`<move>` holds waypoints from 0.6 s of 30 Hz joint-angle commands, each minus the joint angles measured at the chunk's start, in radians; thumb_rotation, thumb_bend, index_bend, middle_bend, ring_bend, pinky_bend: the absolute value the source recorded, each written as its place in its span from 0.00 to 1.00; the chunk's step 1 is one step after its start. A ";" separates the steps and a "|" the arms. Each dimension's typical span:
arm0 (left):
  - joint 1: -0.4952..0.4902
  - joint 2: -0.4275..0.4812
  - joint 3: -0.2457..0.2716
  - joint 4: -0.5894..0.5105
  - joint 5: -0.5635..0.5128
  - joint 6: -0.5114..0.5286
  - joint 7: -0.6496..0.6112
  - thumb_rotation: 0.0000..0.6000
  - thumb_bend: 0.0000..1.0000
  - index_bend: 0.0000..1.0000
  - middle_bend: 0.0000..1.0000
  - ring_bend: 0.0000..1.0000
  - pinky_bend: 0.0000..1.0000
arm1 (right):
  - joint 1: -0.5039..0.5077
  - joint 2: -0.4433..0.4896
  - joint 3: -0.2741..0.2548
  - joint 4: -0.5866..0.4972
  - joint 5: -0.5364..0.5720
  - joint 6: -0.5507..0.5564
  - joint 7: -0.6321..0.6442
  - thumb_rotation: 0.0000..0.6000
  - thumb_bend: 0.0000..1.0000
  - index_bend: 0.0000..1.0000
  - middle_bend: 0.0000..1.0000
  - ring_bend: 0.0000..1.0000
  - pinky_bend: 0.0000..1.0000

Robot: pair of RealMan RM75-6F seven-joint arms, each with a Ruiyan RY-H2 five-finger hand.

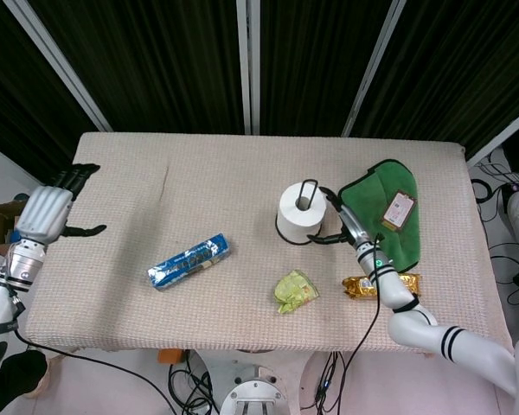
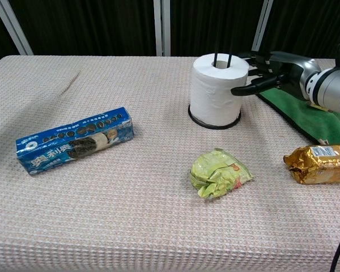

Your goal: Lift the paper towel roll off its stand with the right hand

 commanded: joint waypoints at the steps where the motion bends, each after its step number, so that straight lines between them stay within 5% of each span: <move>1: 0.005 0.004 0.002 0.003 0.005 0.008 -0.008 0.86 0.09 0.10 0.11 0.10 0.26 | 0.016 -0.015 0.004 0.016 0.004 -0.017 0.002 1.00 0.08 0.00 0.00 0.00 0.00; 7: 0.007 0.010 0.007 0.009 0.010 0.009 -0.019 0.86 0.09 0.10 0.11 0.10 0.26 | 0.023 -0.051 0.014 0.034 0.039 0.020 -0.060 1.00 0.11 0.01 0.08 0.03 0.10; 14: 0.011 0.004 0.011 0.014 0.008 0.009 -0.021 0.86 0.09 0.10 0.11 0.10 0.26 | 0.015 -0.054 0.034 0.014 0.064 0.072 -0.109 1.00 0.20 0.27 0.28 0.23 0.31; 18: 0.009 0.006 0.009 0.015 -0.004 -0.003 -0.022 0.86 0.09 0.10 0.11 0.10 0.26 | 0.008 -0.029 0.048 -0.028 0.053 0.078 -0.094 1.00 0.23 0.28 0.29 0.24 0.33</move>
